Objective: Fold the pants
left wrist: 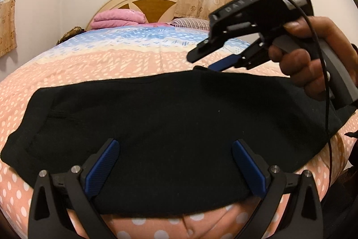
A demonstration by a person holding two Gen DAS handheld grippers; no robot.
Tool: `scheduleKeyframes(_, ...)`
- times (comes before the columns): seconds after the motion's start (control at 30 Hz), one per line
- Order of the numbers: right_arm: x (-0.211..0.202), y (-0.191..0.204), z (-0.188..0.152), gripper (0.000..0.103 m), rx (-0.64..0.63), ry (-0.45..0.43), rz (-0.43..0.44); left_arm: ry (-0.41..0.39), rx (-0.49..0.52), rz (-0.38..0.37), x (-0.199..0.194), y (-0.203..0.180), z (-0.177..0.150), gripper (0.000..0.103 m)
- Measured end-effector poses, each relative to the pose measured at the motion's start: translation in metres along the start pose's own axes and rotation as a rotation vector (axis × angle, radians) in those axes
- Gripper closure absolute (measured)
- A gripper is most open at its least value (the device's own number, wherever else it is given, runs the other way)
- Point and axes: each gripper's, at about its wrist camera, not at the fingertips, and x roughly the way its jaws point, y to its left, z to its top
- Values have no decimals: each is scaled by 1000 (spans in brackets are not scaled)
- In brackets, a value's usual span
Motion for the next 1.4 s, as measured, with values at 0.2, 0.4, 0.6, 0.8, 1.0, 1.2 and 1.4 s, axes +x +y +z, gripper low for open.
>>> scheduleKeyframes(0.2, 1, -3, 0, 97, 73, -22, 57, -6, 7, -5, -4, -1, -4, 0)
scheduleKeyframes(0.4, -19, 20, -1, 99, -19, -137, 39, -14, 4, -4, -6, 0, -7, 0)
scheduleKeyframes(0.6, 16, -7, 1, 99, 13, -100, -67, -16, 9, 2, -4, -1, -7, 0)
scheduleKeyframes(0.8, -4, 3, -8, 89, -78, -148, -71, -6, 9, 4, -3, 3, -3, 0)
scheduleKeyframes(1.0, -64, 15, -50, 61, -189, -269, -122, 36, 4, 49, -12, 5, 1, 0)
scheduleKeyframes(1.2, -67, 13, -106, 58, -246, -230, -121, 62, -17, 77, -13, 11, -1, 0)
scheduleKeyframes(1.4, -61, -13, -125, 58, -180, -225, -110, 91, -8, 102, -8, 4, 5, 0)
